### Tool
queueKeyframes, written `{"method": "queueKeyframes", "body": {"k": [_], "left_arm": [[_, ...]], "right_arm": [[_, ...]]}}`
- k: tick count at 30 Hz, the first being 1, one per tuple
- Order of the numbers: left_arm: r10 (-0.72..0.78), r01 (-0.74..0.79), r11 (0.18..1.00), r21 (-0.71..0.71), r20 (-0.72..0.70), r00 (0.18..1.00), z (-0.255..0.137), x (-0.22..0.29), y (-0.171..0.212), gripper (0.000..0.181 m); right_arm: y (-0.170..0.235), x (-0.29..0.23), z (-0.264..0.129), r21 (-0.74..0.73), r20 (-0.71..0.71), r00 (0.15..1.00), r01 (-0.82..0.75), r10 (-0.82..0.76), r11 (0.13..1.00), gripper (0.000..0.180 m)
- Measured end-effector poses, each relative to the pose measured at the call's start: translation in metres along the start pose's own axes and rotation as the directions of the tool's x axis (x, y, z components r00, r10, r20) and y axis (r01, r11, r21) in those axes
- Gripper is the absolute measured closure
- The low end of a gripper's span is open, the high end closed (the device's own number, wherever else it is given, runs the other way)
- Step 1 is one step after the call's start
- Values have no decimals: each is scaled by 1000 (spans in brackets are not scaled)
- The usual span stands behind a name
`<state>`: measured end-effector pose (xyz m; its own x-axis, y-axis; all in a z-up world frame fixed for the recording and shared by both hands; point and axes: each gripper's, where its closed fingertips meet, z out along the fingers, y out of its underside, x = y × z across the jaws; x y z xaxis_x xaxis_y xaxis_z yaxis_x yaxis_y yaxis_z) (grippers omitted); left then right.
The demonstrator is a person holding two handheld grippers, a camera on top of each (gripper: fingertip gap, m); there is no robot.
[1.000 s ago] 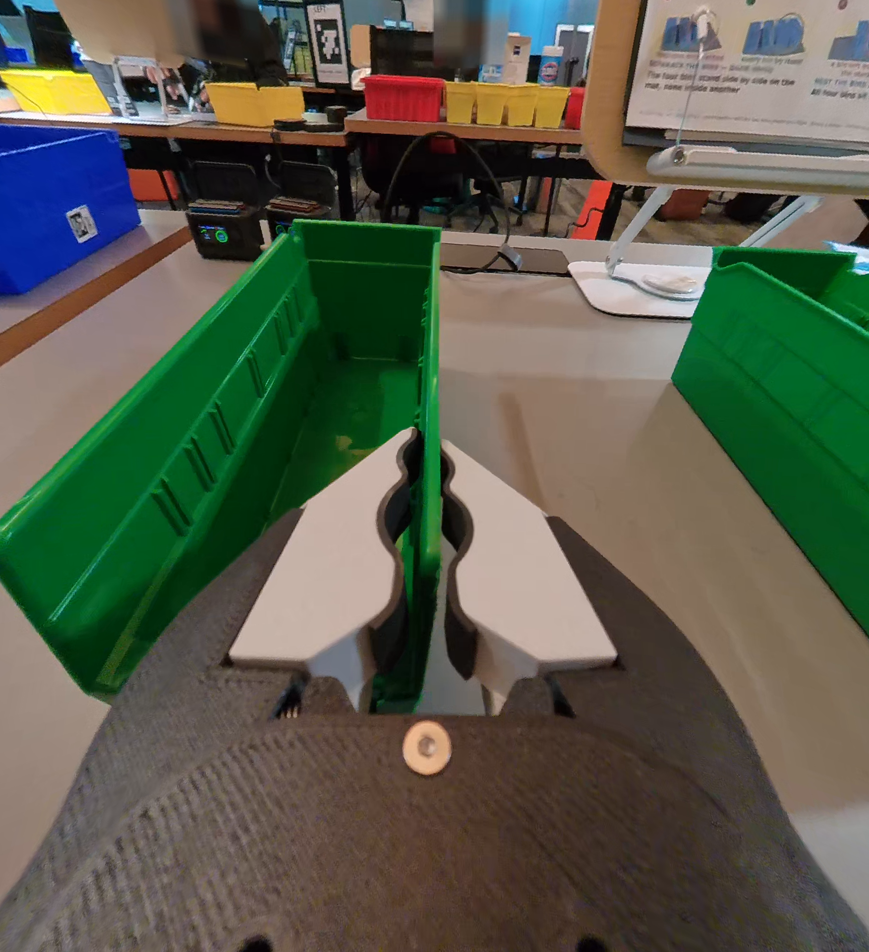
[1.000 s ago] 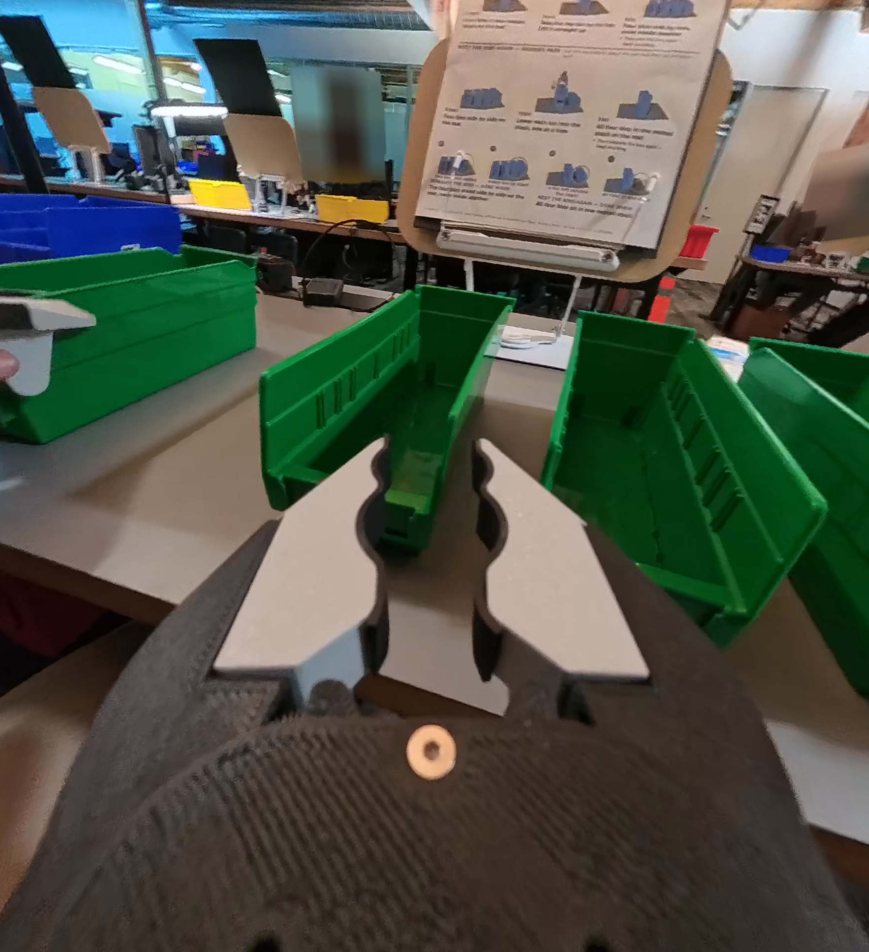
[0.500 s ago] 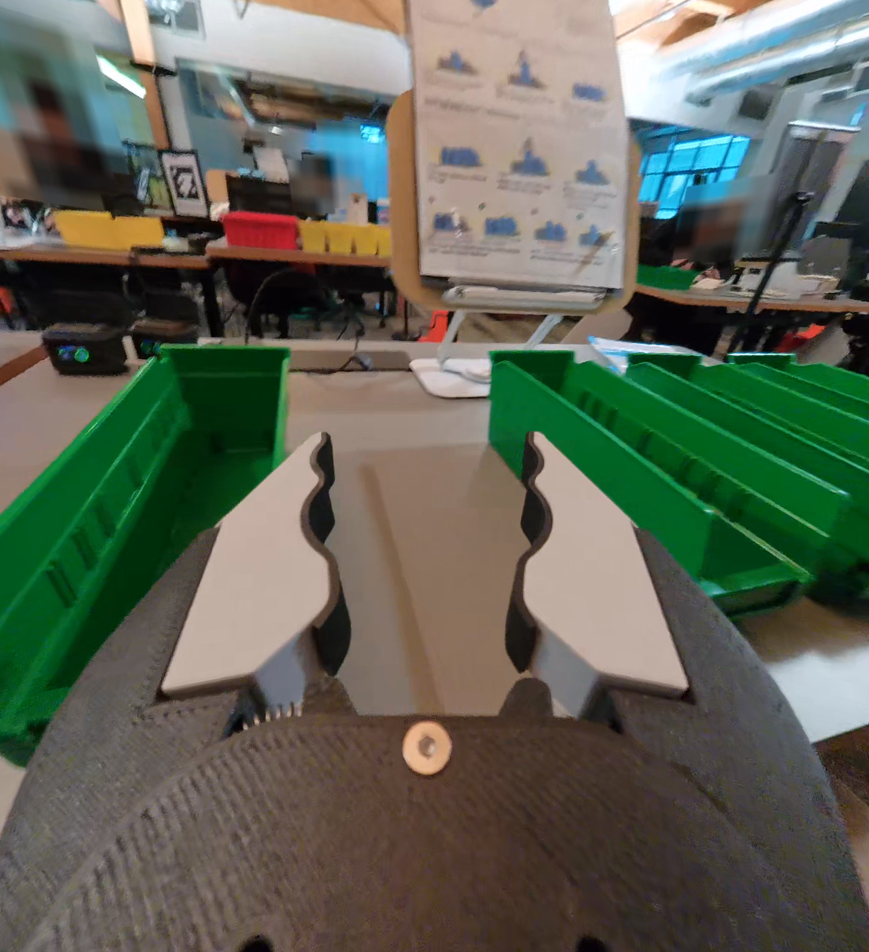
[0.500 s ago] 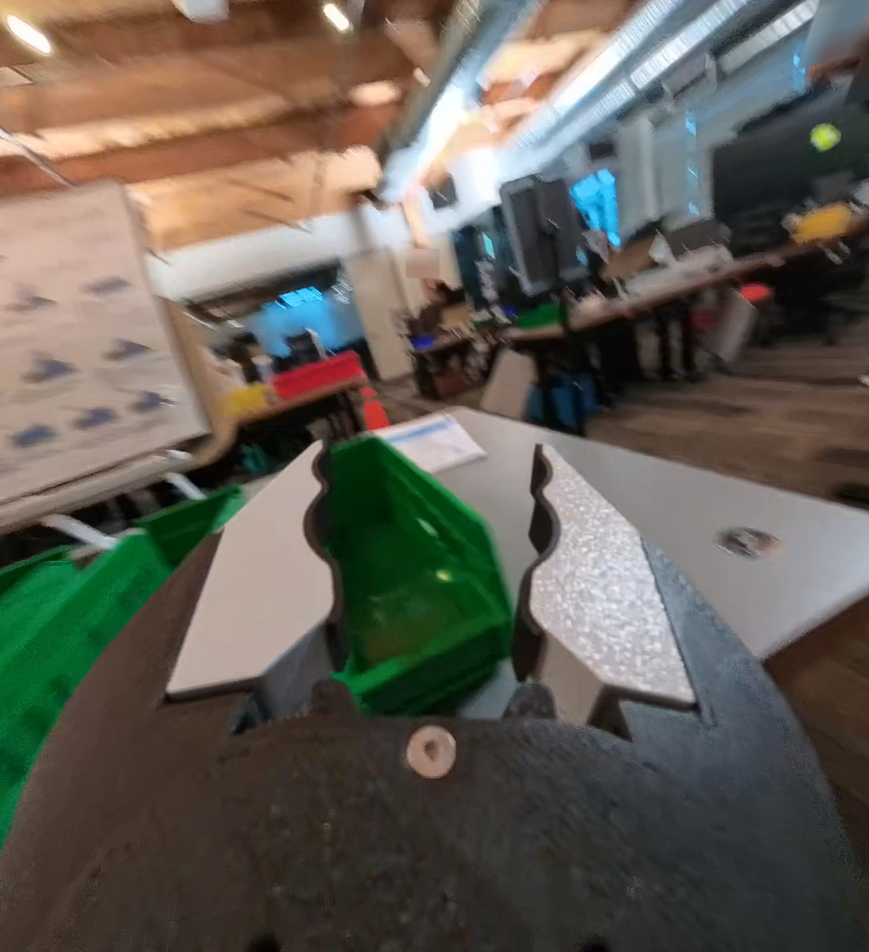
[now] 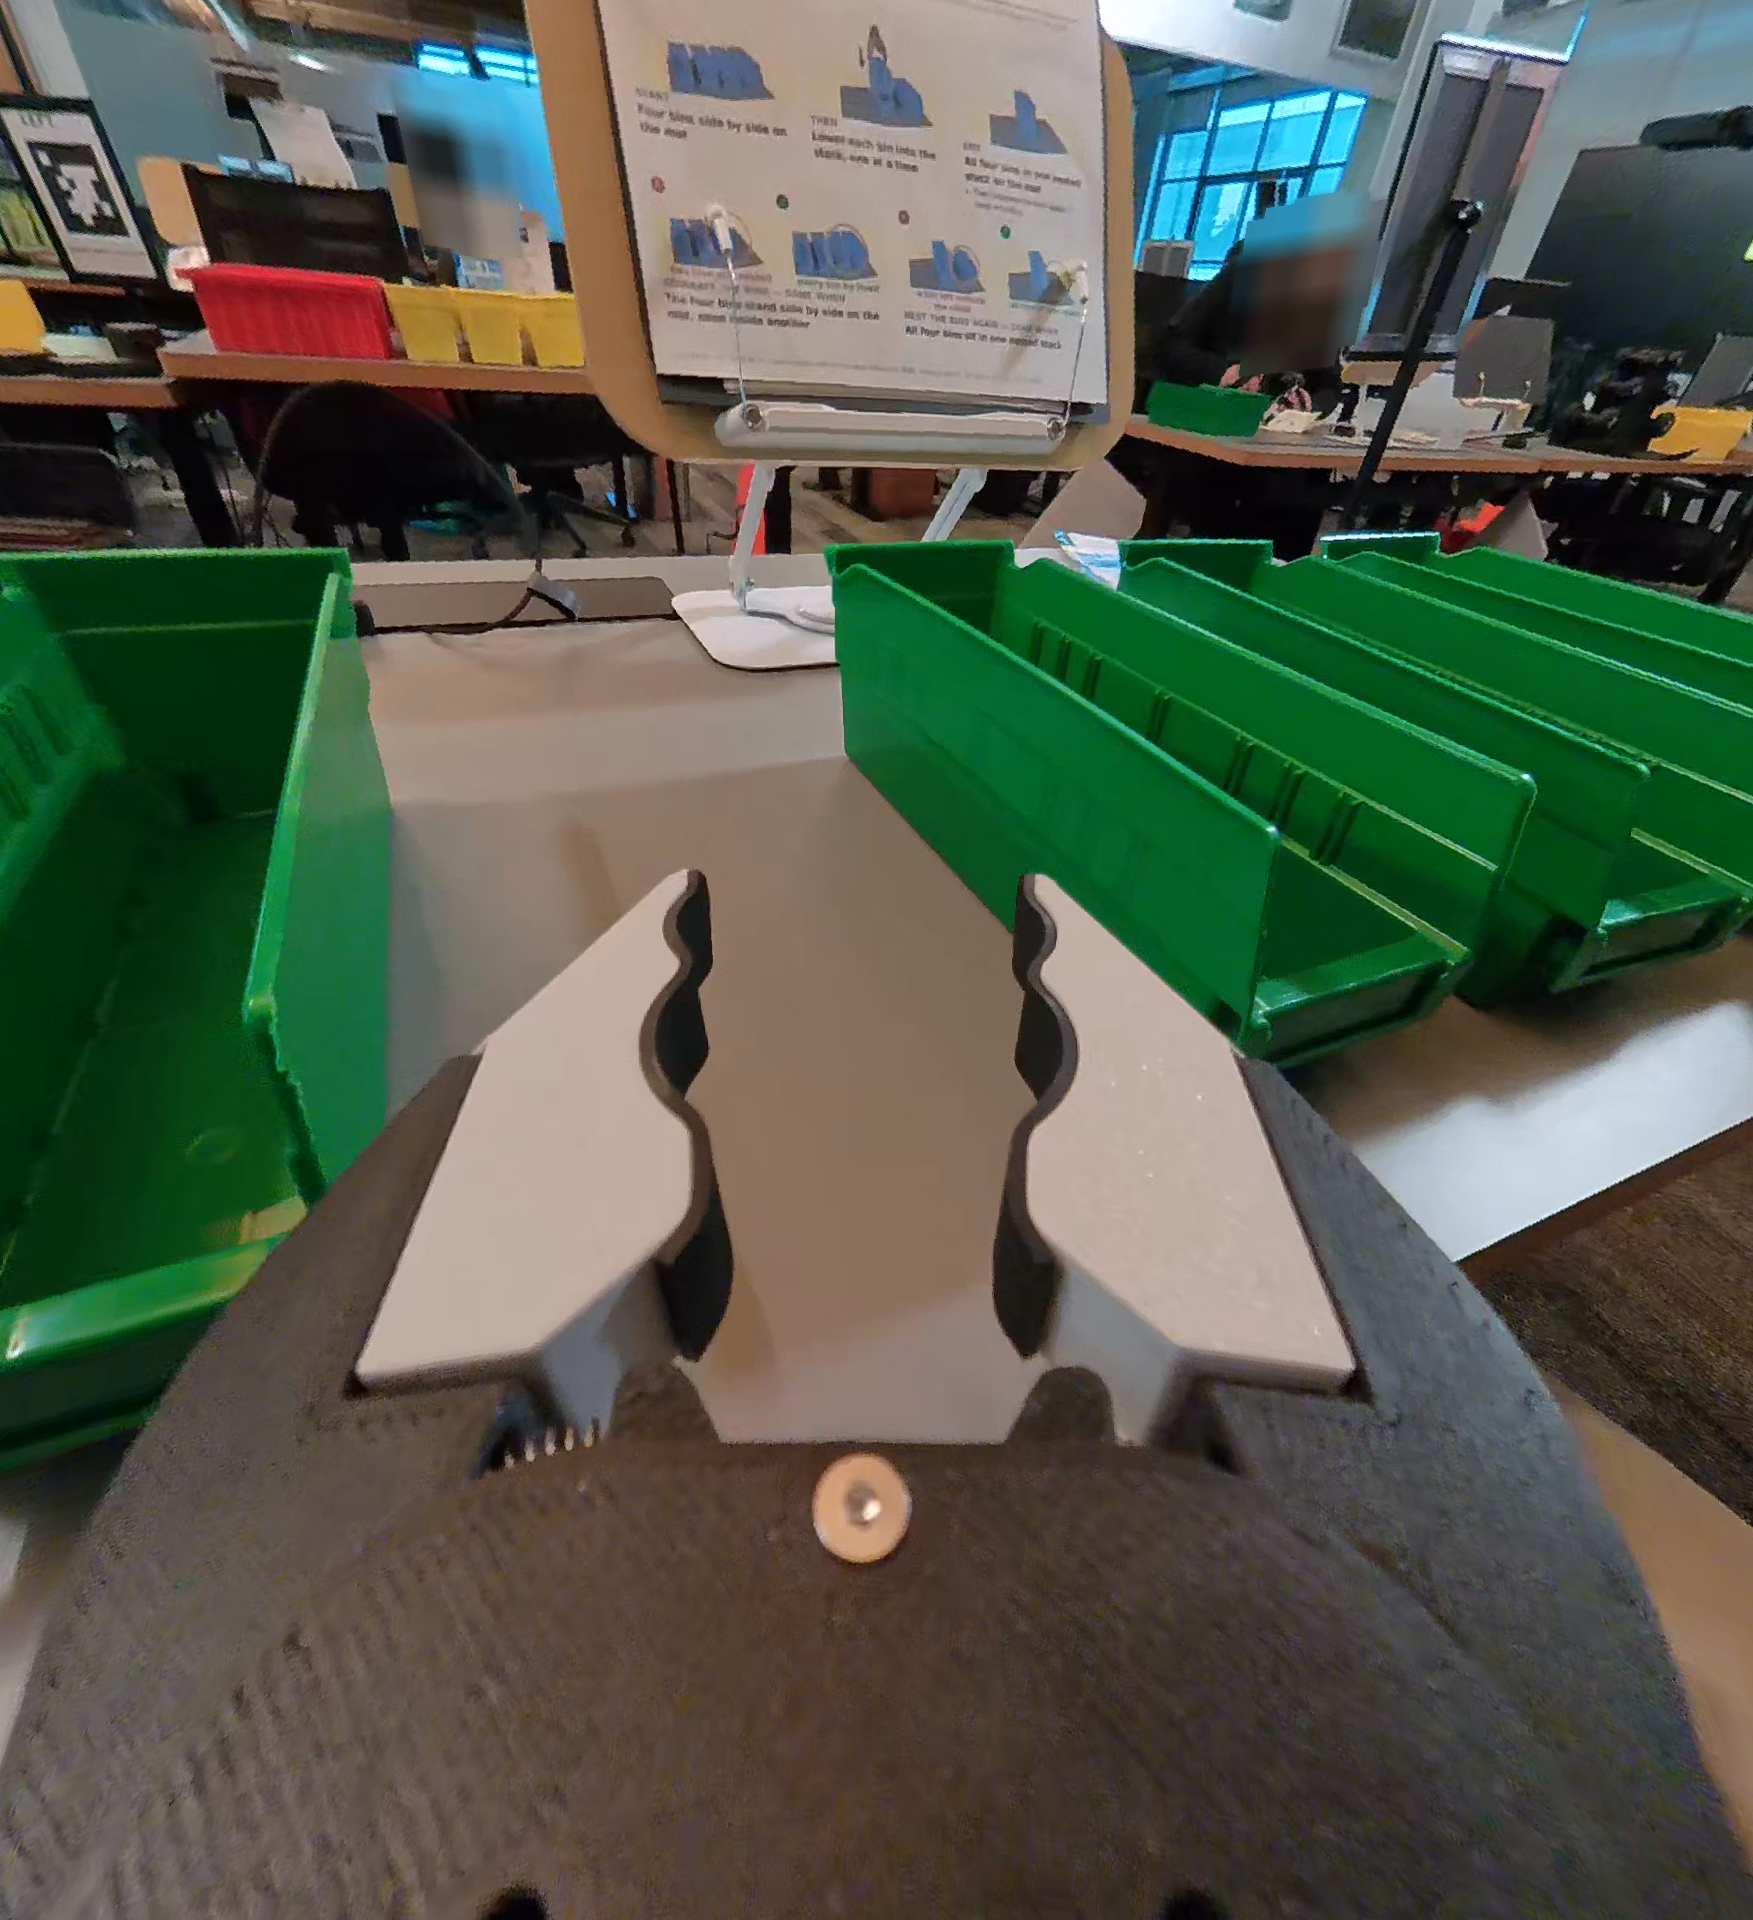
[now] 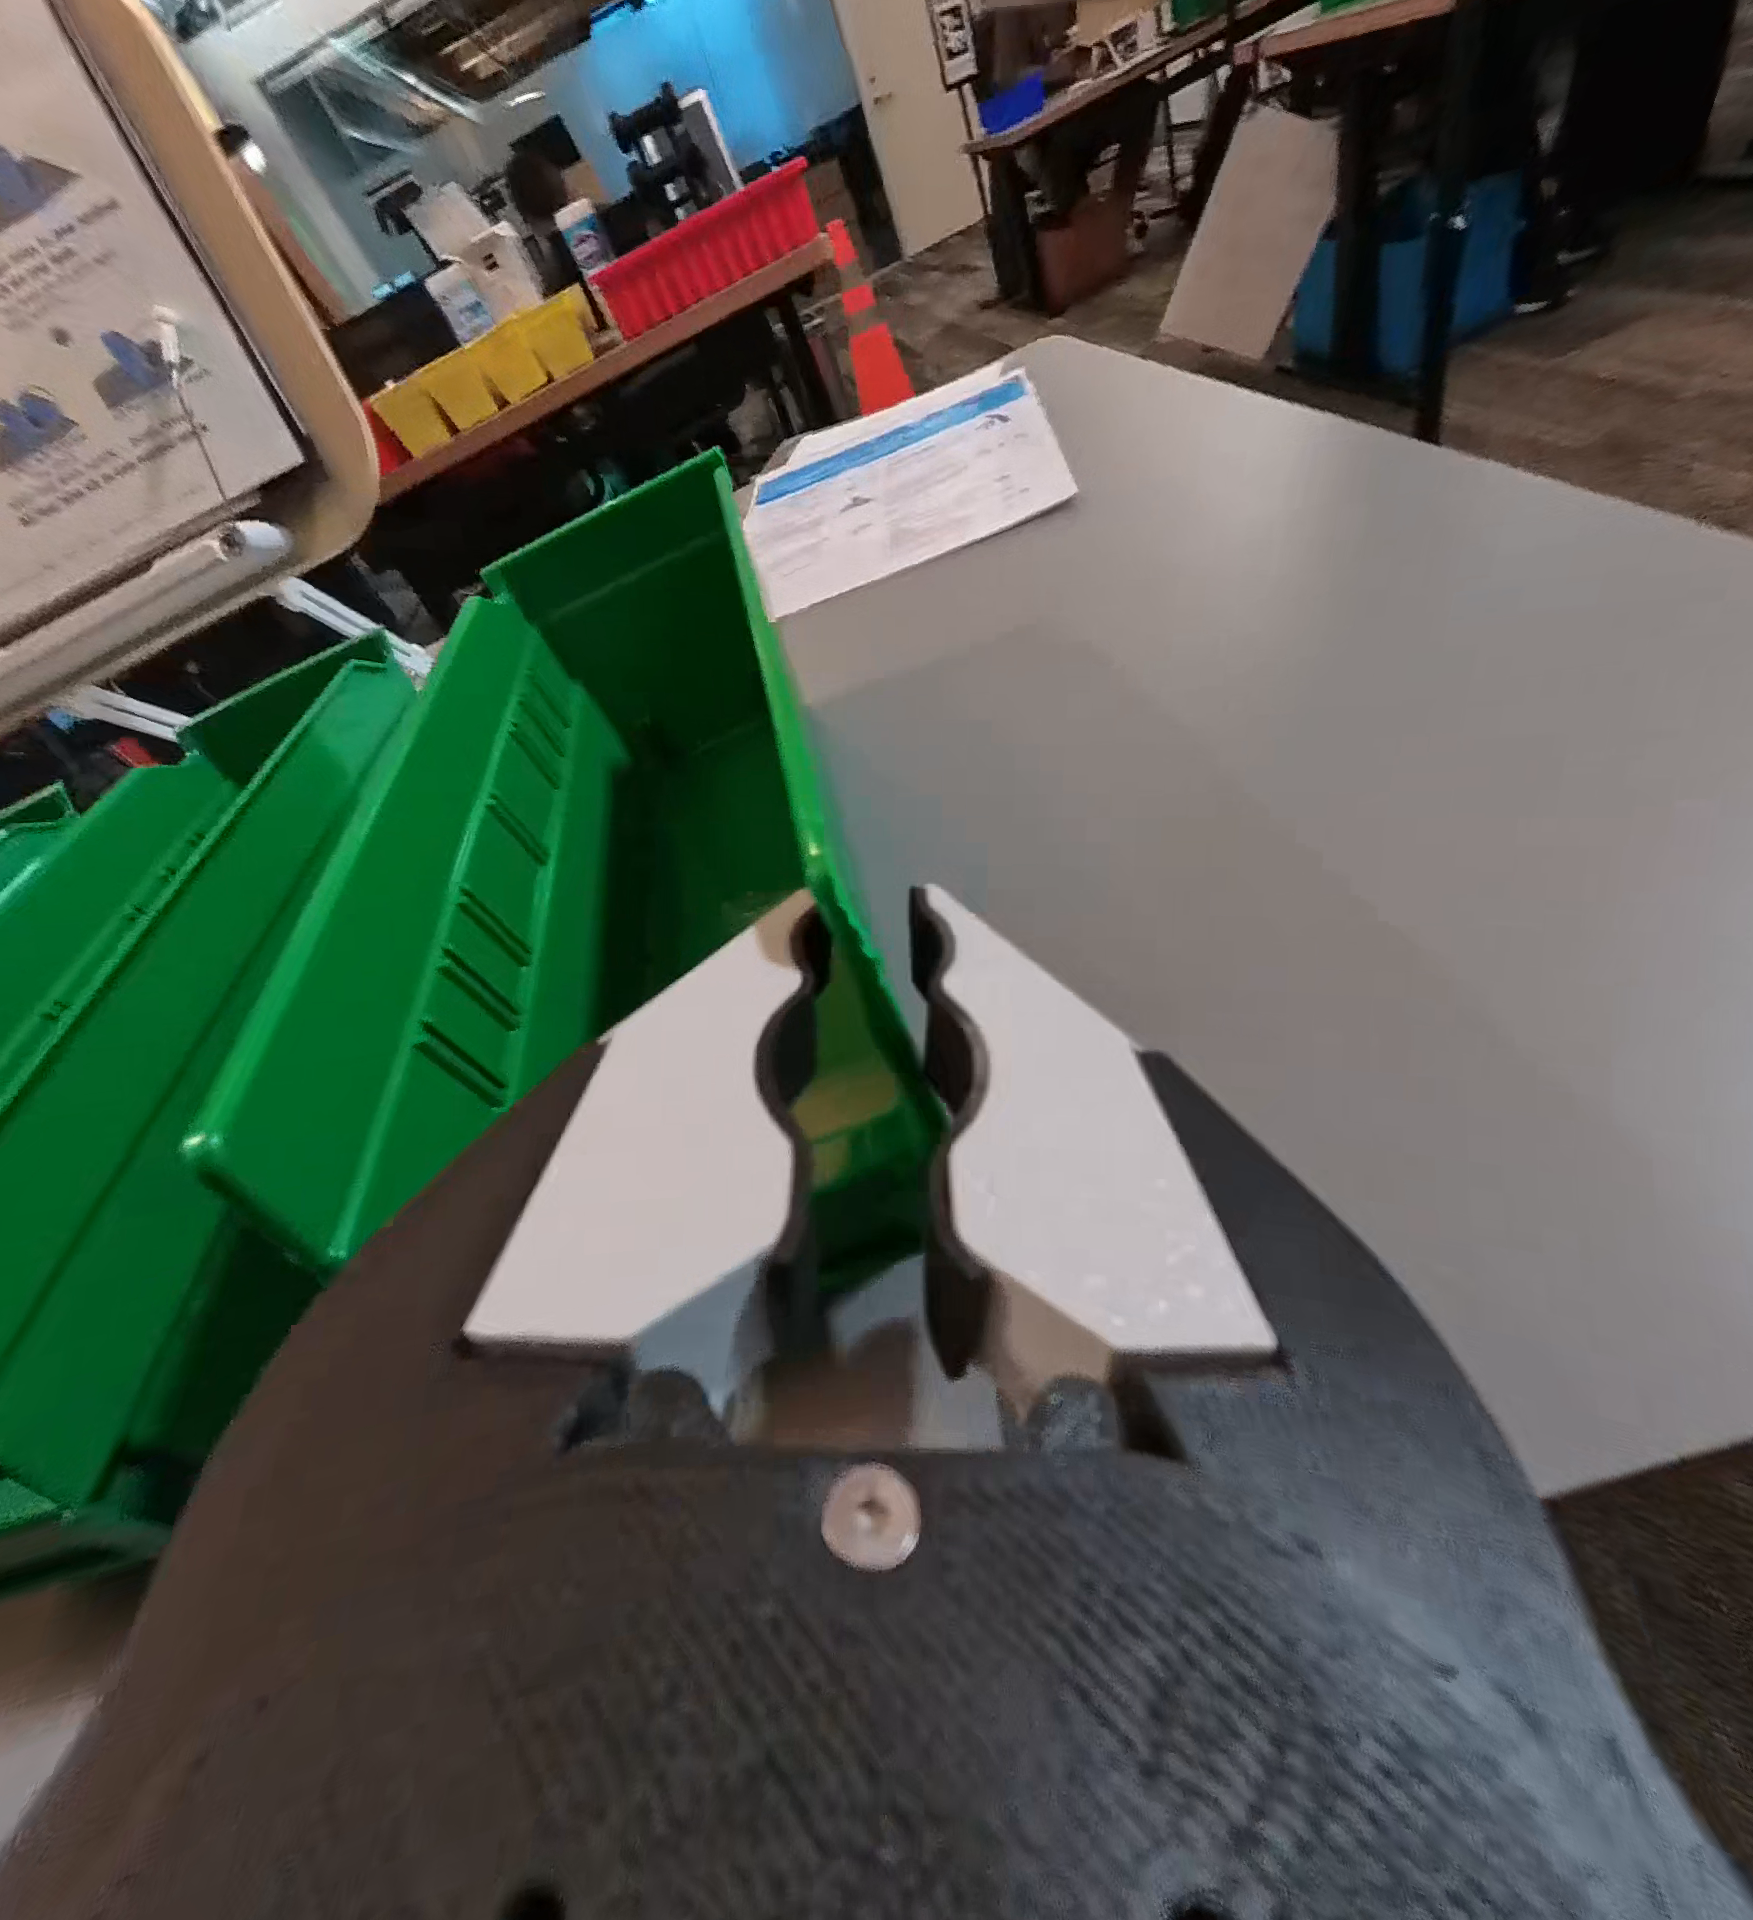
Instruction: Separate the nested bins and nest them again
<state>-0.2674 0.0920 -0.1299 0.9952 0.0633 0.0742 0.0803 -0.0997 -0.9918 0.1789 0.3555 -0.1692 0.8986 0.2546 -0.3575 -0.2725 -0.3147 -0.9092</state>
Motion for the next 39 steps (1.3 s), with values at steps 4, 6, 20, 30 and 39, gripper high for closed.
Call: {"method": "queueKeyframes", "body": {"k": [4, 6, 20, 30, 39], "left_arm": [[-11, 10, 1000, -14, -9, 1000, -1, -1, 3, 125], [2, -2, 1000, -8, -13, 1000, -1, 0, 1, 126], [-56, 102, 991, 83, -436, 898, -26, 164, -32, 121], [-171, 226, 958, 176, -282, 944, -34, 130, -48, 144], [-382, 413, 903, 116, -220, 898, -29, 75, -43, 176]], "right_arm": [[-5, -12, -1, 23, 18, 999, 37, -38, 999, 178], [-19, -11, -8, 73, -44, 998, 53, -50, 996, 178], [-69, -233, -132, 520, 131, 905, 285, -404, 805, 178], [19, -367, -180, 561, 255, 762, 385, -596, 733, 177], [54, -408, -195, 632, 318, 613, 432, -723, 643, 160]]}}
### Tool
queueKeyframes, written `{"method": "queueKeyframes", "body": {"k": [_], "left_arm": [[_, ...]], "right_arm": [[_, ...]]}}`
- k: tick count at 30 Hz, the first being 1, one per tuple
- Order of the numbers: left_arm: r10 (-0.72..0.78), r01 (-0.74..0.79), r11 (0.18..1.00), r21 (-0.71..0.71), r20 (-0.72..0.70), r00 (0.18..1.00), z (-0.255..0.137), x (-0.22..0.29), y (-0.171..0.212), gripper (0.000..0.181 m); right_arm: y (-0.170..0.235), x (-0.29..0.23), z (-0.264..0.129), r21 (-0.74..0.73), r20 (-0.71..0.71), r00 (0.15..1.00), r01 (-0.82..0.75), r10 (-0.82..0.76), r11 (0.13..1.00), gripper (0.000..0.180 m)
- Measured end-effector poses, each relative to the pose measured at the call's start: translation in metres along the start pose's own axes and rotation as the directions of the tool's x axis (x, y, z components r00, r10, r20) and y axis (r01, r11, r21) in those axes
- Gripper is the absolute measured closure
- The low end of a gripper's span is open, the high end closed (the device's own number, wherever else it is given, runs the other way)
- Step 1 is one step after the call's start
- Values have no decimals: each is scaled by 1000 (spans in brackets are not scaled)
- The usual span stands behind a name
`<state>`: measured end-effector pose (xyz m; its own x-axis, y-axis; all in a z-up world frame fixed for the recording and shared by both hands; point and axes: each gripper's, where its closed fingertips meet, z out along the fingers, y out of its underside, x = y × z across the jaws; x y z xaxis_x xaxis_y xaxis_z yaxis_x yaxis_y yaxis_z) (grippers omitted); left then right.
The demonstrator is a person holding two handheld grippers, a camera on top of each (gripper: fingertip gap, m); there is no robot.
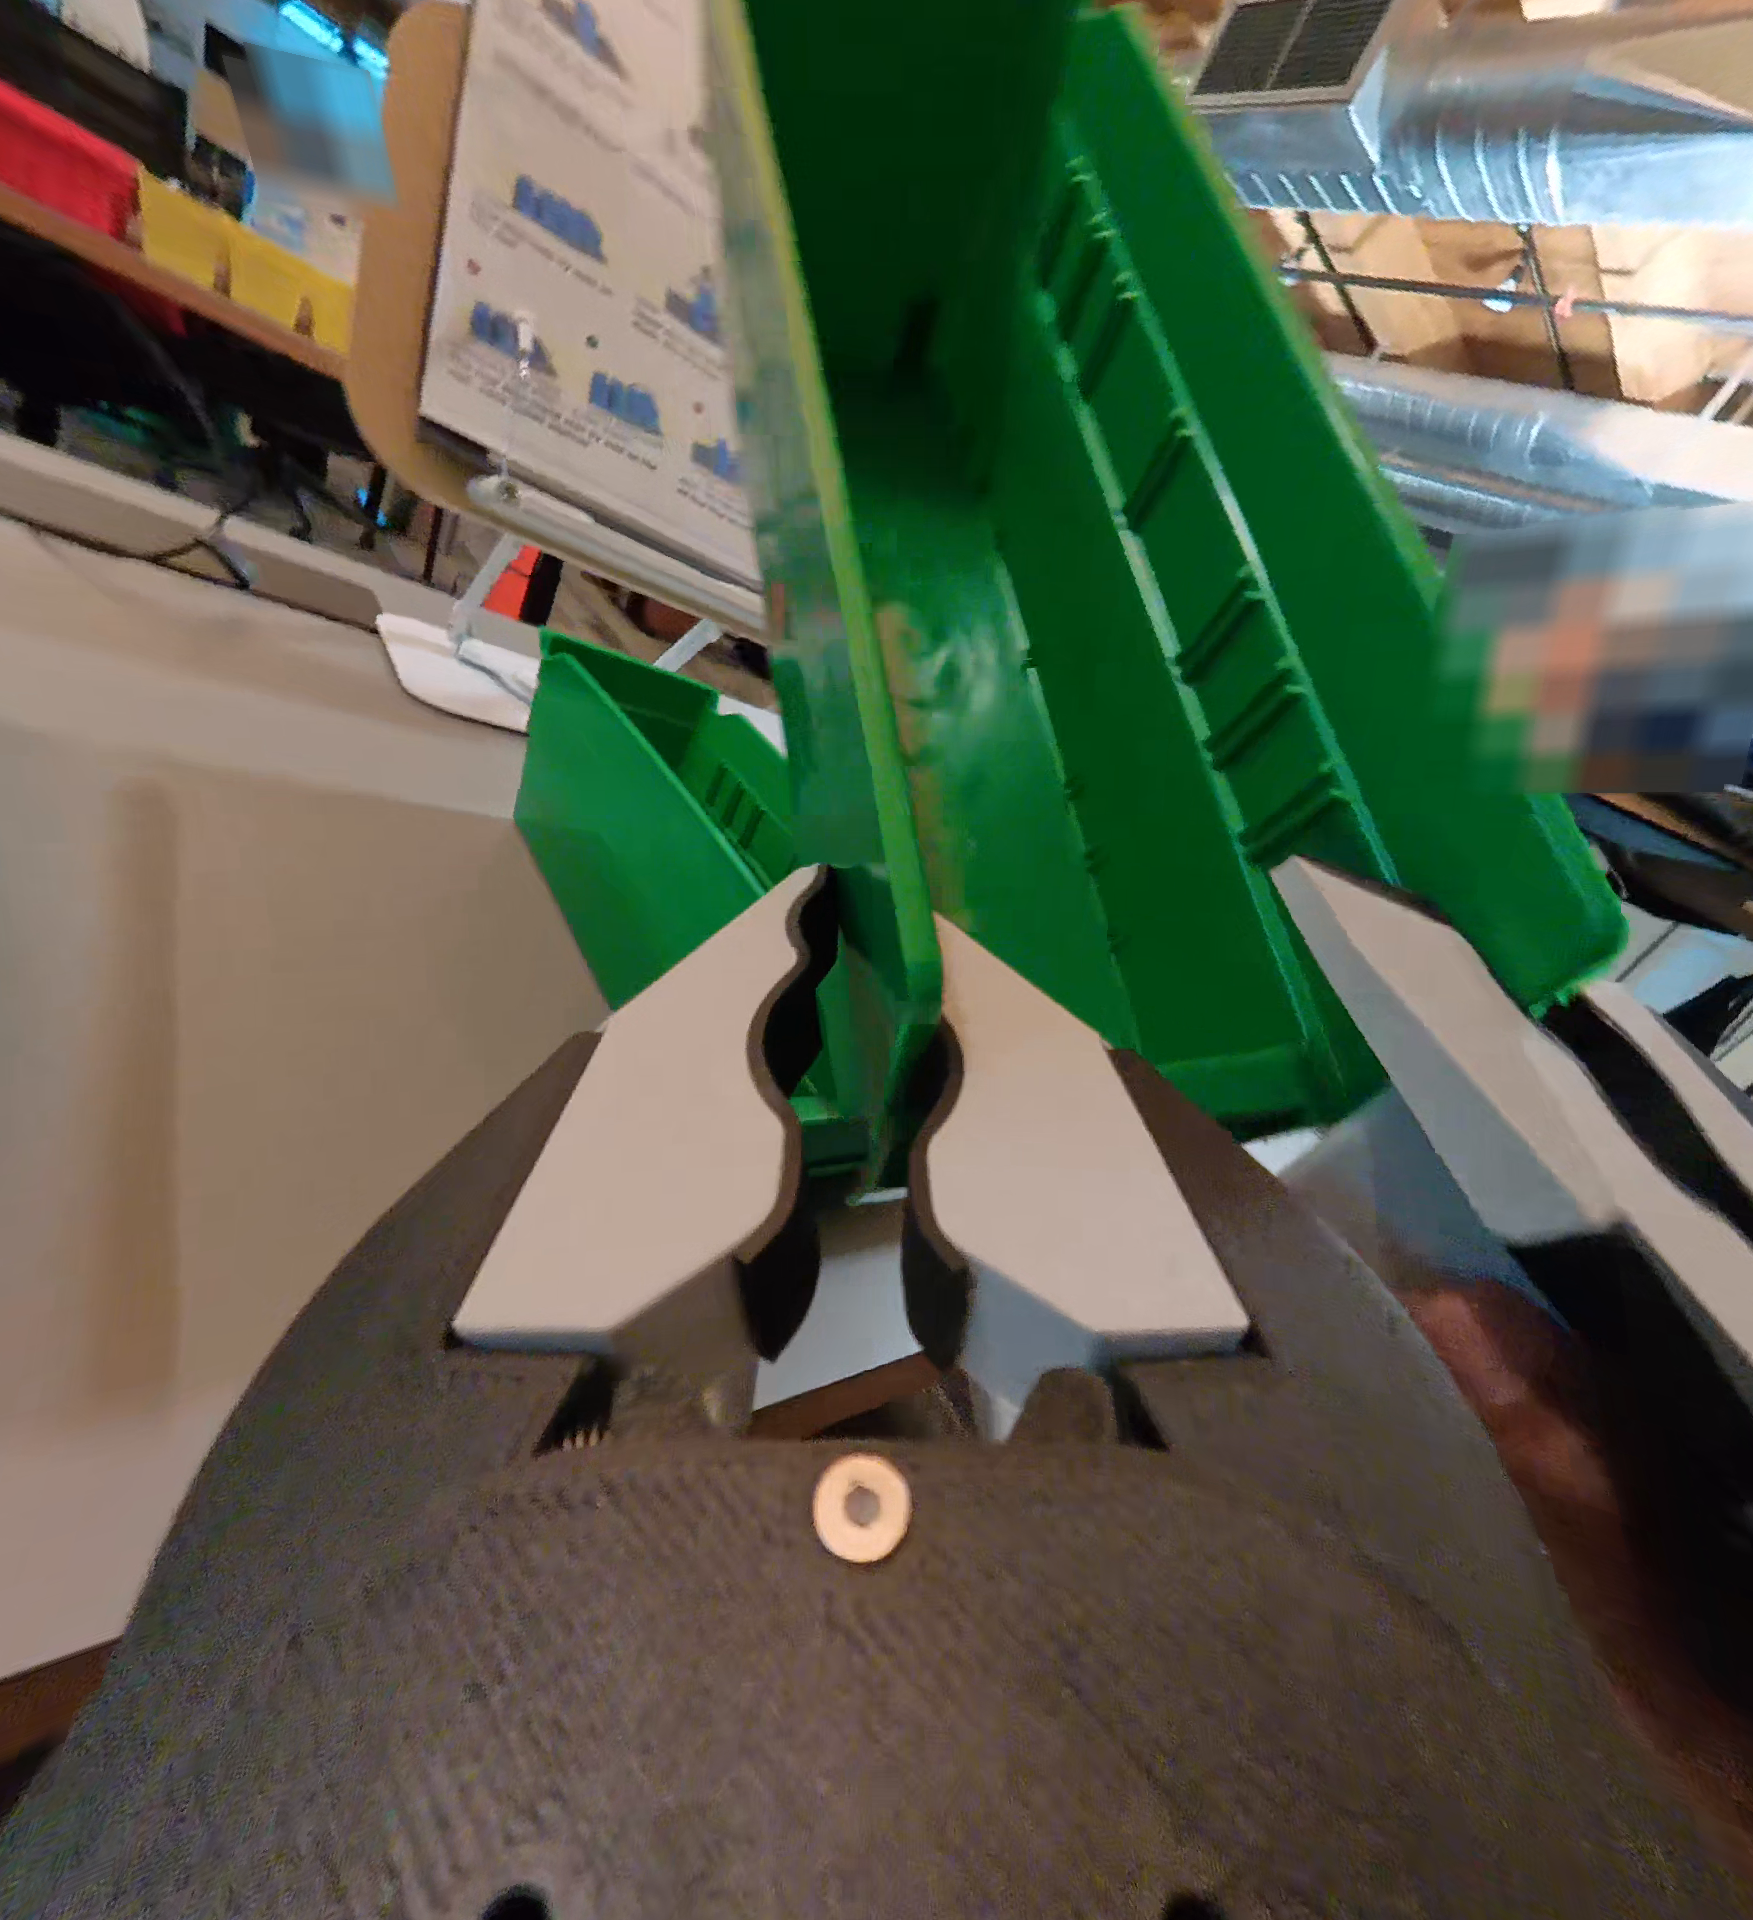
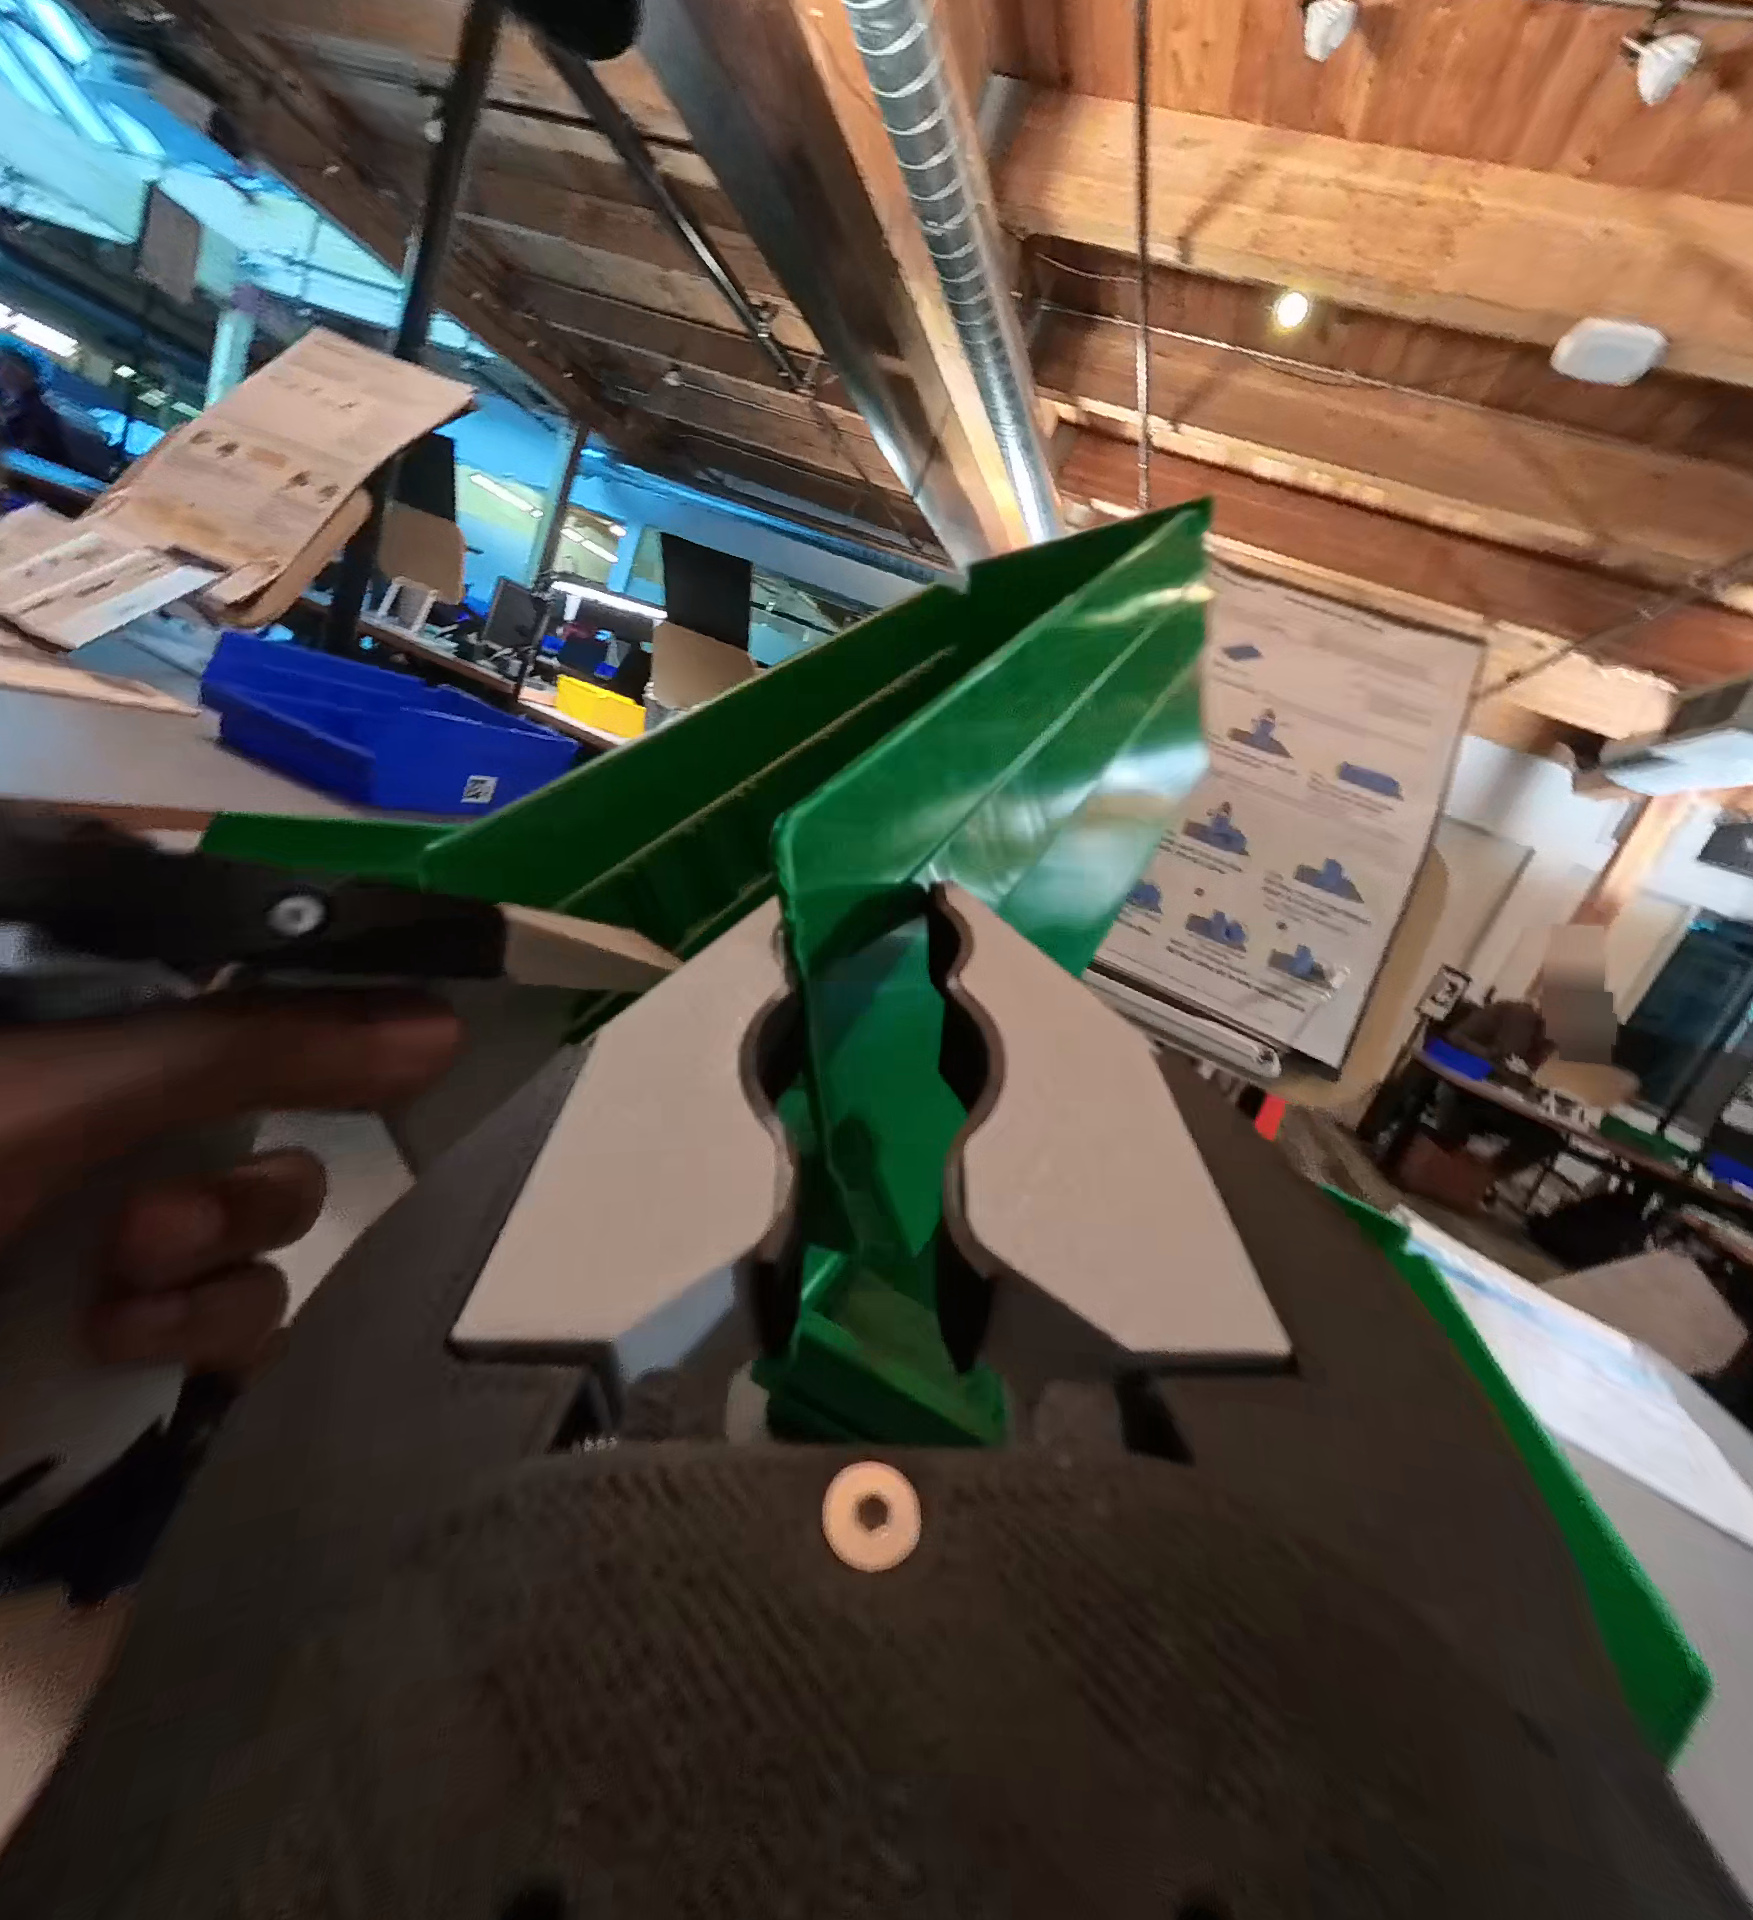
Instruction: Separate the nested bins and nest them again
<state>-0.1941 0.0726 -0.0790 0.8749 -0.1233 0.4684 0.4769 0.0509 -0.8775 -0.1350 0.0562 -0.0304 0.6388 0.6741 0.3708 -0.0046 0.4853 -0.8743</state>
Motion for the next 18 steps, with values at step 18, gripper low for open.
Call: {"method": "queueKeyframes", "body": {"k": [18], "left_arm": [[110, -118, 993, -6, 419, 902, -61, -196, -144, 180]], "right_arm": [[55, -53, -3, -164, 234, 970, -23, 61, 986, 154]]}}
